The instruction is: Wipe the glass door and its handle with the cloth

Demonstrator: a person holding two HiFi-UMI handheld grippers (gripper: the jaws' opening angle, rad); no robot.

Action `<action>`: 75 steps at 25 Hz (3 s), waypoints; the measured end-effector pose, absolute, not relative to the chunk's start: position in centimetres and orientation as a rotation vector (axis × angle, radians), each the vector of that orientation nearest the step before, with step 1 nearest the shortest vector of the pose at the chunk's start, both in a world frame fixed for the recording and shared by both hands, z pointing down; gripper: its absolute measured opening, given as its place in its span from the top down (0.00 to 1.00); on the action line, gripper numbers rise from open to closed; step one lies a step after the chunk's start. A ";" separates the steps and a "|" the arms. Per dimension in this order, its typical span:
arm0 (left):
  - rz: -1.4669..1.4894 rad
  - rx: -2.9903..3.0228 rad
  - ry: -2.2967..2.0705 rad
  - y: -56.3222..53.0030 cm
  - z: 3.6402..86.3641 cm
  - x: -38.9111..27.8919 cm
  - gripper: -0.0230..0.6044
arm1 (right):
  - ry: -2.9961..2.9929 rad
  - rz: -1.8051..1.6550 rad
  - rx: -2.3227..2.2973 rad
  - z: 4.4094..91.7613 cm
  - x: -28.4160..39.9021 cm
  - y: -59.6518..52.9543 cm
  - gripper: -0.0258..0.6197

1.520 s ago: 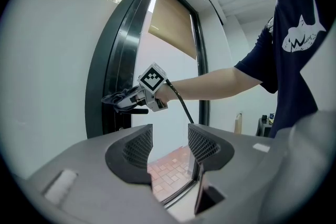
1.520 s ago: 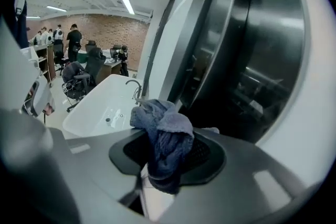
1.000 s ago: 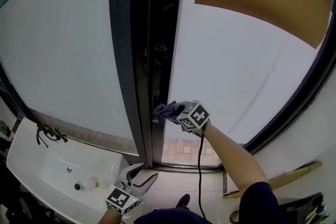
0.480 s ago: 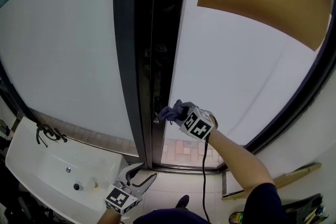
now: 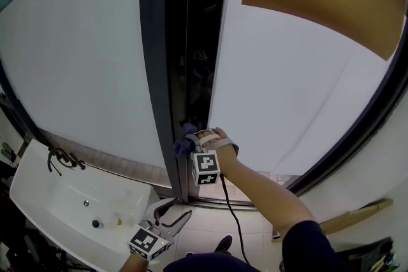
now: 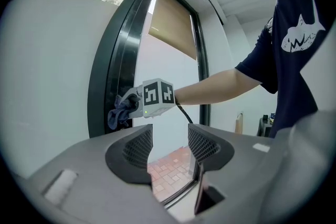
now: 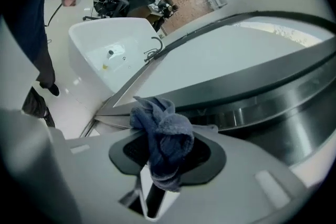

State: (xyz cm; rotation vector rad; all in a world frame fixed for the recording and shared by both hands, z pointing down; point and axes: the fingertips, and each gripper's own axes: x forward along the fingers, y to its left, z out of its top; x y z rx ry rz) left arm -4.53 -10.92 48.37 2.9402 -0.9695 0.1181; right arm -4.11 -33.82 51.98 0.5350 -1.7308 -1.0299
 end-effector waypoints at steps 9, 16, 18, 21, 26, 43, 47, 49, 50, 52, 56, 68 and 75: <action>0.140 2.944 -0.969 -11.1 48.7 -4.6 0.64 | -1.656 -1.095 0.499 53.3 0.2 -32.2 0.73; 0.142 2.963 -0.918 -10.8 48.6 -3.5 0.64 | -1.634 -1.057 0.542 53.3 5.1 -31.3 0.74; 0.144 2.973 -0.916 -10.9 48.7 -3.5 0.64 | -1.625 -1.048 0.553 53.3 6.3 -31.2 0.74; 0.136 2.974 -0.911 -10.8 48.4 -3.4 0.64 | -1.612 -1.020 0.574 53.6 7.8 -31.1 0.74; 0.140 2.976 -0.906 -10.7 48.7 -3.4 0.64 | -1.616 -0.864 0.728 53.3 12.4 -32.7 0.74; 0.156 2.926 -0.968 -11.1 49.6 -4.2 0.64 | -1.596 -1.356 0.486 54.0 -4.0 -30.3 0.74; 0.161 2.908 -1.002 -11.0 49.9 -4.8 0.64 | -1.684 -1.310 0.534 55.7 -5.7 -31.5 0.74; 0.170 2.891 -1.023 -11.0 50.4 -5.5 0.64 | -1.819 -1.203 0.650 55.8 -5.7 -32.2 0.74; 0.172 2.882 -1.034 -11.0 50.5 -5.8 0.64 | -1.901 -1.119 0.730 55.5 -5.5 -32.5 0.74; 0.174 2.862 -1.053 -11.1 50.6 -6.5 0.64 | -2.083 -0.881 0.911 55.3 -4.7 -33.2 0.74; 0.188 2.843 -1.082 -11.6 50.8 -7.3 0.64 | -2.358 -0.416 1.179 54.8 -3.1 -35.5 0.74; 0.217 2.806 -1.139 -11.6 51.2 -8.3 0.64 | -2.529 -0.202 1.268 56.0 -1.9 -37.7 0.74; 0.213 2.802 -1.135 -11.4 51.2 -8.2 0.64 | -2.495 -0.098 1.322 56.9 1.1 -38.2 0.74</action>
